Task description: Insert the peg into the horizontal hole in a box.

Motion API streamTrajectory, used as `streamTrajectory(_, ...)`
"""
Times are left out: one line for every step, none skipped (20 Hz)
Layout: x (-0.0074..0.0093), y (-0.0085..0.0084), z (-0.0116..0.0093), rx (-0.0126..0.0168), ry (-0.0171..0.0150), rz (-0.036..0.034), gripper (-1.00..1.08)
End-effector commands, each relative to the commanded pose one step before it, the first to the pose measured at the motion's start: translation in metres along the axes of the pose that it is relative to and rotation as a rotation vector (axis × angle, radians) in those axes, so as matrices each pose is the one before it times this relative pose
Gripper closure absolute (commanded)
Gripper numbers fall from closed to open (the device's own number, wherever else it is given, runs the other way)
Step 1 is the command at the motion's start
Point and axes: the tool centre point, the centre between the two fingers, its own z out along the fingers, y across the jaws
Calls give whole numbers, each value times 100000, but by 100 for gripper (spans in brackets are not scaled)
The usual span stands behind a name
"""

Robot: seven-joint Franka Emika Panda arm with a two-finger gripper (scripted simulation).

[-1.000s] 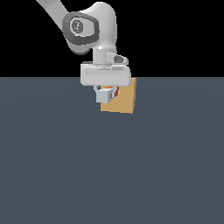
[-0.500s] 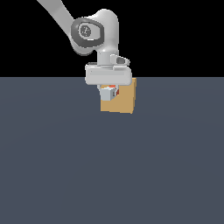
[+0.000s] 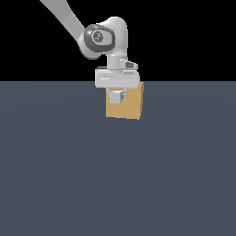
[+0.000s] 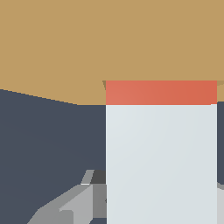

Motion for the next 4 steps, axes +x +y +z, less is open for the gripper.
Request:
streamTrajectory(829,178,-261,-588,554,-162,108)
streamTrajectory(71,24,-2,0,0,0,108)
streamTrajectory(21,24,-2,0,0,0,108)
streamTrajectory(-7,14,-1,0,0,0,108)
